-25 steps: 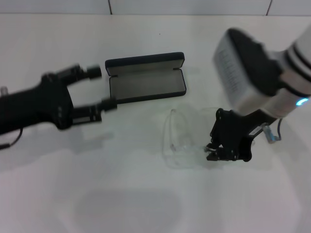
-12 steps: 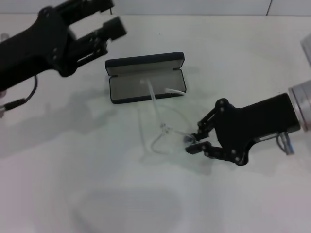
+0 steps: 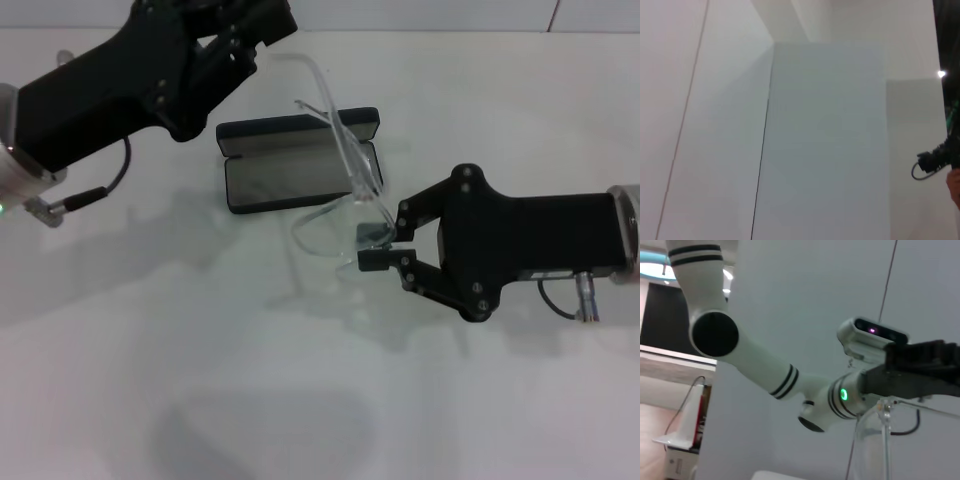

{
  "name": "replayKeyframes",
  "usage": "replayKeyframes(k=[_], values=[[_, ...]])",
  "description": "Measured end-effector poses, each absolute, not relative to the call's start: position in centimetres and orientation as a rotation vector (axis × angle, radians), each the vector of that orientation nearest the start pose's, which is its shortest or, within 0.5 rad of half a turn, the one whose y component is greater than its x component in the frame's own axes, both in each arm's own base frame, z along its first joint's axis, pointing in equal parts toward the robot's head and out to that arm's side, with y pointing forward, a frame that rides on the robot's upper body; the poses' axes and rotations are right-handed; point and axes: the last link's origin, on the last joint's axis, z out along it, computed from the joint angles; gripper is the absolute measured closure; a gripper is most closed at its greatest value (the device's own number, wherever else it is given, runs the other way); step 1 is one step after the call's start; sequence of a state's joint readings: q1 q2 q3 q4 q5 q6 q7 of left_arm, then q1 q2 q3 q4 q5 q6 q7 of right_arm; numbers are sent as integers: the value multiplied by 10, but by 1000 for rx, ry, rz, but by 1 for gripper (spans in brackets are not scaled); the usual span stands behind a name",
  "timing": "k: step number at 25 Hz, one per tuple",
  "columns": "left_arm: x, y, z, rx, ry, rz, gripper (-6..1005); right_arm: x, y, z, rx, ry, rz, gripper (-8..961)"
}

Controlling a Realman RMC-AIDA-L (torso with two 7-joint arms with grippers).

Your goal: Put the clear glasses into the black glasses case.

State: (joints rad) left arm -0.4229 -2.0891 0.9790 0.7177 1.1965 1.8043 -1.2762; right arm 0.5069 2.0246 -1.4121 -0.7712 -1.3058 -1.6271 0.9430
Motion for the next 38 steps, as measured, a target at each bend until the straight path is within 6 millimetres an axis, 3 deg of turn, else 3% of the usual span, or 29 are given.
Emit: replayKeyframes(k=[7, 13, 20, 38], values=[[-188, 310, 35, -2462, -263, -1604, 928, 158, 299, -29, -2856, -410, 1143, 852], [-187, 307, 25, -2514, -307, -1603, 949, 156, 299, -28, -2840, -419, 1164, 854], [-180, 309, 13, -2674, -509, -1579, 948, 152, 295, -28, -2837, -462, 1196, 854], [-176, 308, 7, -2800, -779, -1539, 947, 149, 290, -21, -2780, -526, 1277, 854]])
